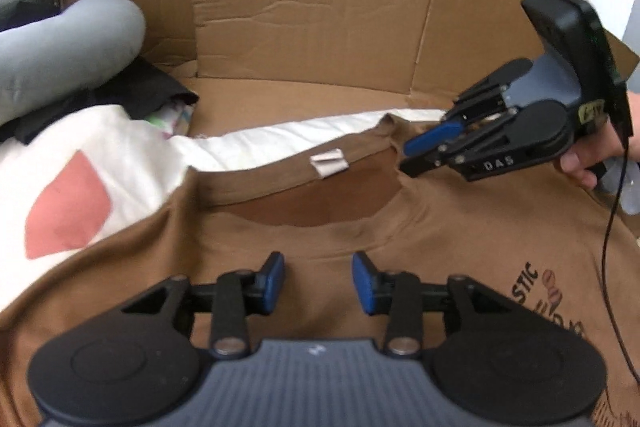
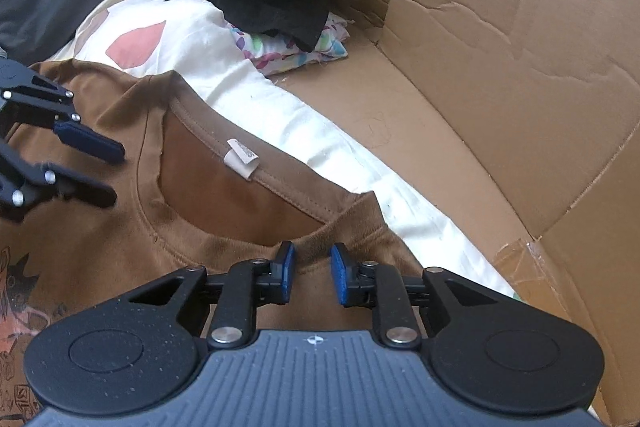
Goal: Fold clothes
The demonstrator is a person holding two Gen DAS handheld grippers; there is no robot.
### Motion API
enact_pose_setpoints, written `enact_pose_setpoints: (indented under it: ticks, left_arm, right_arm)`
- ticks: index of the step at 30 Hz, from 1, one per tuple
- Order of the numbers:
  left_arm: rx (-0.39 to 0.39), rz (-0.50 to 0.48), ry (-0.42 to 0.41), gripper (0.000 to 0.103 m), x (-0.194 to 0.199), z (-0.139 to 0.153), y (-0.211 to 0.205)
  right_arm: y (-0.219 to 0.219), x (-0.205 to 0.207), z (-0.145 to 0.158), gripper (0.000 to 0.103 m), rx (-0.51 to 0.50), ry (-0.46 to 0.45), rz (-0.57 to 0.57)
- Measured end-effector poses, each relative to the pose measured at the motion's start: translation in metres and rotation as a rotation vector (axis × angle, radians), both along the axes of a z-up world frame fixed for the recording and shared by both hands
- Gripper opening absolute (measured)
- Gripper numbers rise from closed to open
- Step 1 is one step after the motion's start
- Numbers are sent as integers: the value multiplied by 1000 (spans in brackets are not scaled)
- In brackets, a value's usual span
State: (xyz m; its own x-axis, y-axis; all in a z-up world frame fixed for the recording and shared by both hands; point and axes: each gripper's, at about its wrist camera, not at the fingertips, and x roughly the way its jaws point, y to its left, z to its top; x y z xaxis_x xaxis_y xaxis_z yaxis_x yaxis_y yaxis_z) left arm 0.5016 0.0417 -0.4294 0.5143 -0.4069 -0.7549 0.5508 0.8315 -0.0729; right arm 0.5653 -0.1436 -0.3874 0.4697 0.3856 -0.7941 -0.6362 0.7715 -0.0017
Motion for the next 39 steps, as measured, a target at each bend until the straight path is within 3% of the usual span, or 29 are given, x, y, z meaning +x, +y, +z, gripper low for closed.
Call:
enact_pose_setpoints:
  ticks: [4,6,8,13,16,19,24,28,30,39]
  left_arm:
    - [-20,6,6,41,-1,-7,-11]
    - [-53,12,15,35,-1,-11,-13]
    - [-69,16,25,22,-1,-17,-18]
    - [-95,32,12,22,-1,-20,-24]
    - [-117,49,17,16,1,-12,-18]
    - [-148,50,-14,16,-3,6,-7]
    - [-89,65,-68,17,-3,28,17]
    - [-34,107,-70,16,11,28,30]
    - [-19,127,-66,11,18,25,35]
    - [-19,182,-51,11,26,20,45]
  right_arm:
    - [-4,-2,9,30,21,5,-21]
    - [-10,-9,18,31,23,-8,-22]
    - [-18,-18,28,31,25,-24,-24]
    - [-56,-56,49,32,47,-34,-91]
    - [-80,-82,56,32,55,-34,-140]
    - [-103,-110,57,34,61,-20,-185]
    - [-132,-149,53,39,62,9,-249]
    - [-143,-171,52,39,53,-1,-283]
    - [-147,-179,54,39,59,-8,-295]
    - [-168,-208,63,39,43,-28,-367]
